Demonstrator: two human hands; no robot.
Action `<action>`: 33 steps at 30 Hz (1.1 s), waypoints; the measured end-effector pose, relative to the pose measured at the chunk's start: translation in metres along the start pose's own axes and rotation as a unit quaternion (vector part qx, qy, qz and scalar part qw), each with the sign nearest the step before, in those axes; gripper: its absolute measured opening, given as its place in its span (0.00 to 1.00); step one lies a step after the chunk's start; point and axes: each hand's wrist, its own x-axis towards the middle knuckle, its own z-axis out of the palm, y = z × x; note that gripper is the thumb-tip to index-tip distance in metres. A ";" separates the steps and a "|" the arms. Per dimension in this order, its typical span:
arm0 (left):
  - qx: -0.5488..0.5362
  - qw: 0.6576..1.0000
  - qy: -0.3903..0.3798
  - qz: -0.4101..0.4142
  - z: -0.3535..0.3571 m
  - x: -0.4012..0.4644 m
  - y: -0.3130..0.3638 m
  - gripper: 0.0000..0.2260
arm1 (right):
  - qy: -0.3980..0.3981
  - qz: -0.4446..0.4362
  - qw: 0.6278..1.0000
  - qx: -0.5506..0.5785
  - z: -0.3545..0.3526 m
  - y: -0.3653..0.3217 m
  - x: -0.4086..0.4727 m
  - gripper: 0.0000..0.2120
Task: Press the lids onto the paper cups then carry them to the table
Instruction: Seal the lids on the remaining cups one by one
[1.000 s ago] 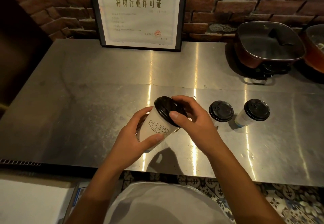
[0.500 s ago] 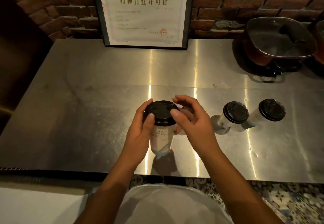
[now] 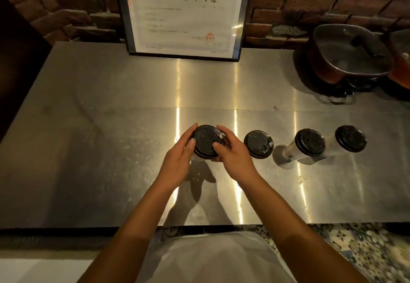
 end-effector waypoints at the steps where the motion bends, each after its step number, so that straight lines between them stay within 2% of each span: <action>1: 0.002 1.000 -0.006 -0.008 0.001 0.003 -0.009 0.16 | 0.004 0.008 1.000 -0.020 0.004 0.006 0.004 0.24; 4: -0.011 0.999 -0.009 -0.037 0.002 0.010 -0.034 0.17 | -0.001 0.026 0.997 -0.069 0.013 0.023 0.012 0.25; 9: -0.021 0.998 0.000 -0.066 0.008 0.013 -0.051 0.17 | -0.030 0.057 0.995 -0.071 0.016 0.039 0.020 0.25; 16: 0.028 0.994 0.048 -0.089 0.005 0.010 -0.055 0.16 | -0.058 0.062 0.993 -0.085 0.006 0.023 0.012 0.26; 18: 0.053 0.990 0.080 -0.103 0.009 0.008 -0.050 0.17 | -0.059 0.015 0.990 -0.128 -0.007 0.016 0.006 0.23; 20: 0.077 0.986 0.109 -0.101 0.009 0.006 -0.043 0.20 | -0.037 -0.075 0.985 -0.153 -0.021 0.007 -0.002 0.18; 23: 0.139 0.983 0.111 -0.040 0.013 0.003 -0.033 0.24 | 0.074 -0.197 0.958 -0.195 -0.053 -0.002 -0.003 0.15; 25: 0.199 0.976 0.089 0.002 0.016 0.005 -0.029 0.27 | 0.135 -0.211 0.937 -0.242 -0.071 -0.002 0.007 0.18; 26: 0.229 0.970 0.078 0.020 0.022 0.005 -0.026 0.29 | 0.138 -0.196 0.932 -0.271 -0.083 0.000 0.013 0.20; 29: 0.291 0.955 0.043 0.025 0.039 0.008 -0.022 0.33 | 0.084 -0.131 0.916 -0.370 -0.099 0.014 0.029 0.29; 33: 0.291 0.955 0.058 0.000 0.060 0.006 -0.018 0.32 | 0.008 -0.095 0.891 -0.444 -0.104 0.040 0.038 0.38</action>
